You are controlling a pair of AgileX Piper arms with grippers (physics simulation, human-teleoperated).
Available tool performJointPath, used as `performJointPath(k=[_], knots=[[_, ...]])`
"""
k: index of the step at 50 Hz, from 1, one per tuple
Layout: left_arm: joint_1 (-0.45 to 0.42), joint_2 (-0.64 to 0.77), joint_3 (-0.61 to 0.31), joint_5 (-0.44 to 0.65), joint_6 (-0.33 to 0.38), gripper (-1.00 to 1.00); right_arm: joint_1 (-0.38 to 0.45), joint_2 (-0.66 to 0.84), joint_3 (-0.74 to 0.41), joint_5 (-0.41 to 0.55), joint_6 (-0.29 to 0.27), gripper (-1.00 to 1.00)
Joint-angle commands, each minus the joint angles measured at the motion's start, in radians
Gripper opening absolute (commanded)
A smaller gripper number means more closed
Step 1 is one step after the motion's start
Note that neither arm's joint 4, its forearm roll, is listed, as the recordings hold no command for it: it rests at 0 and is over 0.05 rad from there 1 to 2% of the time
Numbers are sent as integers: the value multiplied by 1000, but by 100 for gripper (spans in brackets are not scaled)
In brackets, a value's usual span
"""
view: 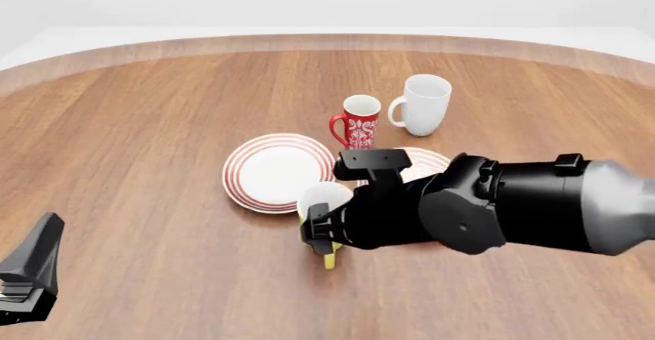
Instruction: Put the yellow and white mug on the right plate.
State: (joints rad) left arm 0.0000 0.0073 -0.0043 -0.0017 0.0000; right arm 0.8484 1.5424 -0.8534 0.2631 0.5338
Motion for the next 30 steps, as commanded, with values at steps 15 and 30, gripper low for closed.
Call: performJointPath(k=[15, 30], knots=[[0, 0, 0, 0, 0, 100, 26, 66, 63, -108, 49, 100], [0, 0, 0, 0, 0, 100, 37, 97, 79, -154, 70, 100]])
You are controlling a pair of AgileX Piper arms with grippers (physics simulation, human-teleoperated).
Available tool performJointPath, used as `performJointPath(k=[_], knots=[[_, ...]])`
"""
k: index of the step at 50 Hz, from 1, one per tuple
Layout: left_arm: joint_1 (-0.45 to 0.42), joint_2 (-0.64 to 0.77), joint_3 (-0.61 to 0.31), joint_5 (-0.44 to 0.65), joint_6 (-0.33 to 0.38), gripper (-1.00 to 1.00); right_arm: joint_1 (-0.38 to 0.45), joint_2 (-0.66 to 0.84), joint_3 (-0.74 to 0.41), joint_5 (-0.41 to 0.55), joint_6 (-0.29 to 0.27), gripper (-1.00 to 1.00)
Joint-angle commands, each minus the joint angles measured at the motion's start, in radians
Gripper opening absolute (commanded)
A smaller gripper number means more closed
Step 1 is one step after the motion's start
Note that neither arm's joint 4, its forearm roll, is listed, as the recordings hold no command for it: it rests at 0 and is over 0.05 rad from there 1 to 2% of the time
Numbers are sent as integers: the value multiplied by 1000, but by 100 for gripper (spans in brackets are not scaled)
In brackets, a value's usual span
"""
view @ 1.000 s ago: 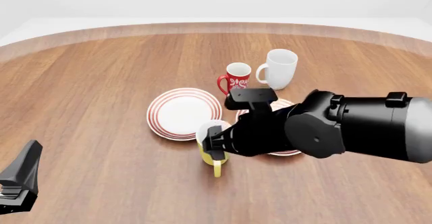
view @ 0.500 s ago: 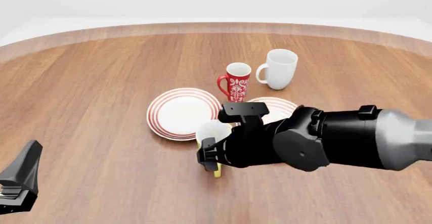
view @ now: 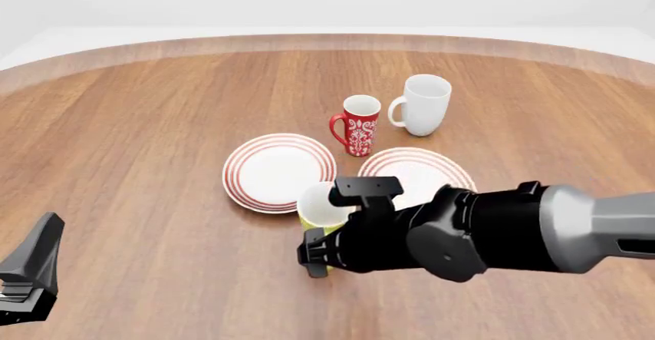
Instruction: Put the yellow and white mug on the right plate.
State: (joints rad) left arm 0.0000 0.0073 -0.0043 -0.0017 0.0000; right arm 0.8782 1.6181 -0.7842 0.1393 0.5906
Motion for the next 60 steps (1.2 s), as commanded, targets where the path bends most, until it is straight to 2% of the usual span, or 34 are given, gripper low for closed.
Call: performJointPath(k=[1, 30, 49, 50, 51, 60], knots=[[0, 0, 0, 0, 0, 100, 8, 23, 10, -32, 14, 100], [0, 0, 0, 0, 0, 100, 11, 76, 61, -133, 47, 100], [0, 0, 0, 0, 0, 100, -7, 42, 88, -137, 39, 100], [0, 0, 0, 0, 0, 100, -21, 33, 86, -130, 16, -100], [0, 0, 0, 0, 0, 100, -30, 29, 84, -124, 3, -100], [0, 0, 0, 0, 0, 100, -21, 29, 82, -126, 11, -100]])
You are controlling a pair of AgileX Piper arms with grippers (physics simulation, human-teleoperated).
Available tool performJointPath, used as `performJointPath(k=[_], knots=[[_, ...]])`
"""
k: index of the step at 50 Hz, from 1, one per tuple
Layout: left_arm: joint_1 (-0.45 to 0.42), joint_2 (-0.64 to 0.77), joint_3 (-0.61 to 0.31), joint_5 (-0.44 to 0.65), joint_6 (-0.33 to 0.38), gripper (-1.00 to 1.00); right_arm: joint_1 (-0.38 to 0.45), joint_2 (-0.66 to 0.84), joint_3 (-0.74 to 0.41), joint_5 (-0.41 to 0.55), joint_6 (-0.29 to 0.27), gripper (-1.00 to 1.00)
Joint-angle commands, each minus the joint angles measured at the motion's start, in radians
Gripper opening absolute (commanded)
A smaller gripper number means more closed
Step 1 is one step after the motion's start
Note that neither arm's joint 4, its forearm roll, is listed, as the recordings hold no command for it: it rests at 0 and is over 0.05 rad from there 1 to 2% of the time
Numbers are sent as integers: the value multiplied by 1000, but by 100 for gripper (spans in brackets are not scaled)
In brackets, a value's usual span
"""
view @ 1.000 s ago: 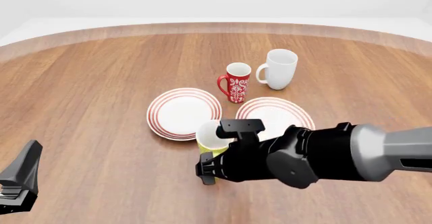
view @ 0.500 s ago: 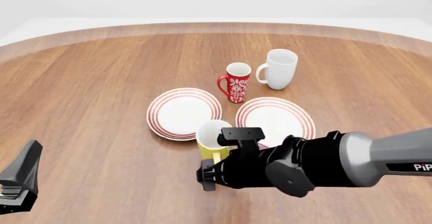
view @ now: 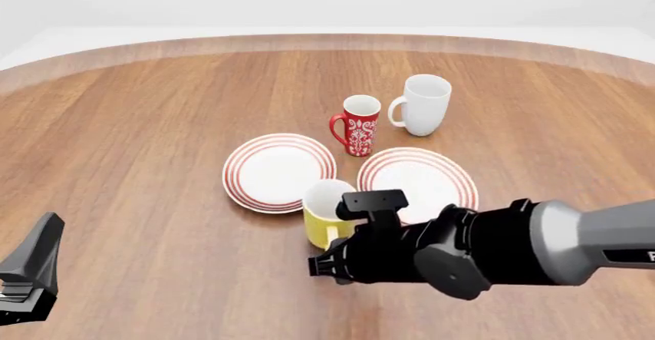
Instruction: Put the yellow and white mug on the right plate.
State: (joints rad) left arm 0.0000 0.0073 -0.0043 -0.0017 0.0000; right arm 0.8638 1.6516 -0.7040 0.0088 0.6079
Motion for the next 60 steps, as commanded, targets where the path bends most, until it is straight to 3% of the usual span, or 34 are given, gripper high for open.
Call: performJointPath(k=[1, 33, 60], knots=[[0, 0, 0, 0, 0, 100, -7, -5, 2, 4, -6, -100], [0, 0, 0, 0, 0, 100, -66, -117, 0, 102, -80, -100], [0, 0, 0, 0, 0, 100, -179, -250, 20, 176, -169, -100]])
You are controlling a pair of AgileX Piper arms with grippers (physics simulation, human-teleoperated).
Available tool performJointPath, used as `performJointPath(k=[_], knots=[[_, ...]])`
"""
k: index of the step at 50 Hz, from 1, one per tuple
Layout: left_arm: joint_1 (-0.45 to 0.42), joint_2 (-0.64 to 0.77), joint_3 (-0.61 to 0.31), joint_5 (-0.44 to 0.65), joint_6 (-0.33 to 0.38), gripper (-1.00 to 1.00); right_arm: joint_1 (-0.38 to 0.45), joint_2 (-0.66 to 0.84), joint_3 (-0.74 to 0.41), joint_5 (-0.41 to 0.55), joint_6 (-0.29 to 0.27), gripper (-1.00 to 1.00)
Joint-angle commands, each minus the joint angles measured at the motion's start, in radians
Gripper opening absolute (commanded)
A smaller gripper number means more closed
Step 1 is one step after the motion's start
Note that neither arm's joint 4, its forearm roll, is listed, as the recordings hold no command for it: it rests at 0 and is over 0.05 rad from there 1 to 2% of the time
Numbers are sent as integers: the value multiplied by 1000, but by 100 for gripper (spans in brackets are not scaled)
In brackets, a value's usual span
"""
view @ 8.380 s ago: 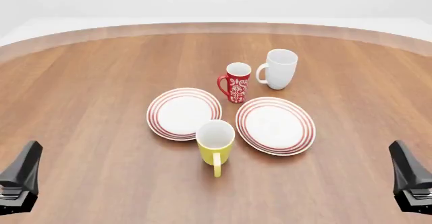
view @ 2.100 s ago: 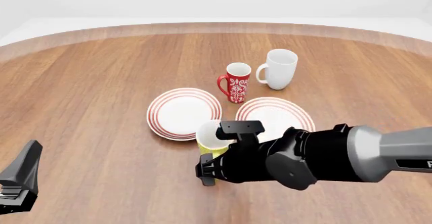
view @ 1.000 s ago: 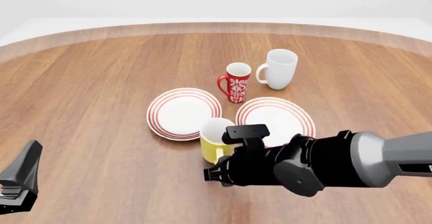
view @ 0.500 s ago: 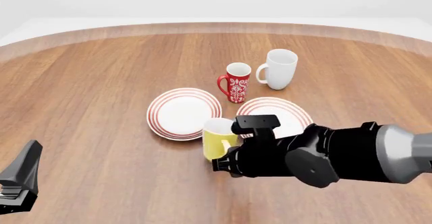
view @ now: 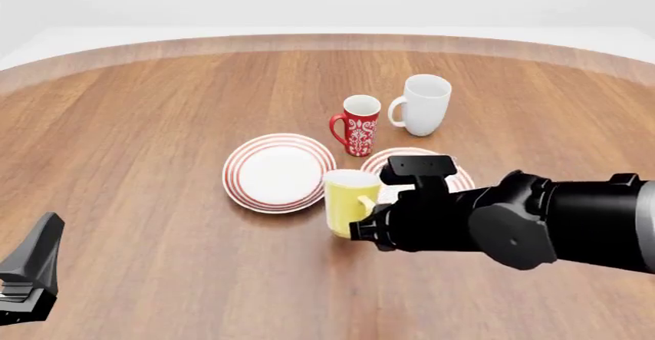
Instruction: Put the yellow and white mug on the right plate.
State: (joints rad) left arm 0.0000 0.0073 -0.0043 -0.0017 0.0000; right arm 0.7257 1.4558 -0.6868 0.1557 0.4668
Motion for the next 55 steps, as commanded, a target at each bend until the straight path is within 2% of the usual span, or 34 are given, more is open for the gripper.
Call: performJointPath(k=[1, 27, 55], knots=[[0, 0, 0, 0, 0, 100, -43, -58, 1, 32, -30, -100], [0, 0, 0, 0, 0, 100, -147, -123, -42, 108, -131, -100], [0, 0, 0, 0, 0, 100, -280, -147, -18, 74, -207, -100]])
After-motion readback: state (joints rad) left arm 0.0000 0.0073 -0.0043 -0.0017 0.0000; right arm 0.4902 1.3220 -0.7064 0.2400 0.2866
